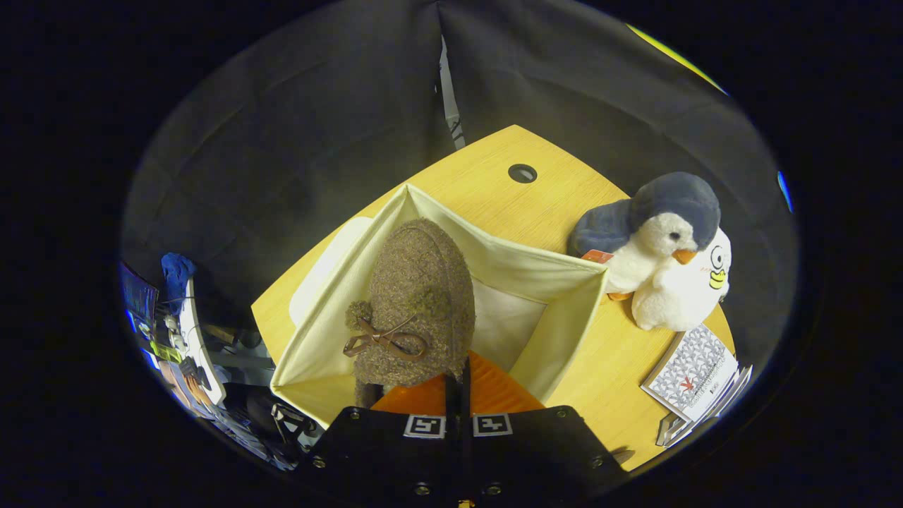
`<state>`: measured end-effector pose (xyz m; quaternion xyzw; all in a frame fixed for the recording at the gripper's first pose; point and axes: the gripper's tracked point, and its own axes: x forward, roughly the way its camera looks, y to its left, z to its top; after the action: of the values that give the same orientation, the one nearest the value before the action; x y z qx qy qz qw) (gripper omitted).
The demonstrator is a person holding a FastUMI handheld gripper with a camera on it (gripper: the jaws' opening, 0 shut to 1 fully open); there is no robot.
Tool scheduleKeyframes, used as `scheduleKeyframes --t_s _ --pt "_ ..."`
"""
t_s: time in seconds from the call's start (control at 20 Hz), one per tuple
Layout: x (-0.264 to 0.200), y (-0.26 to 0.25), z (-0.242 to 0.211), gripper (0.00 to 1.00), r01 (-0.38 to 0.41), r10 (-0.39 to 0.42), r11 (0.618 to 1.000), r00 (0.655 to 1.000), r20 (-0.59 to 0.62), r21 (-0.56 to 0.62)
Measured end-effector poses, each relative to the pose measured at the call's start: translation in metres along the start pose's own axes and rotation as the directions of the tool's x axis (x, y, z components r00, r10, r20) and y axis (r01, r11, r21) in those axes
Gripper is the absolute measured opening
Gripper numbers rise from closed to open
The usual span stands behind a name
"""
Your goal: Open the storage box then place both shoes into the box .Put the left shoe in first, then the right shoe, with the right side of both shoes facing outward in a uniform manner.
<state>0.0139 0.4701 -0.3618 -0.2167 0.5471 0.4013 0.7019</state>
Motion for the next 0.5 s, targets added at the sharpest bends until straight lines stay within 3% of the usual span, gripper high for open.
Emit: scheduleKeyframes --t_s 0.2,0.25,0.3,0.45,0.5 --pt "0.018 0.004 -0.001 0.0 -0.003 0.004 1.0 1.0 -0.025 0.011" --pt "0.018 0.009 -0.001 0.05 -0.023 0.023 0.999 0.999 -0.023 0.023" --pt "0.015 0.007 0.001 0.14 -0.016 0.017 1.0 1.0 -0.014 0.02" --pt "-0.005 0.001 0.01 0.59 0.004 -0.005 1.0 0.999 0.039 0.028" --pt "-0.016 0.004 0.011 0.63 -0.007 0.004 0.999 0.999 0.053 0.043"
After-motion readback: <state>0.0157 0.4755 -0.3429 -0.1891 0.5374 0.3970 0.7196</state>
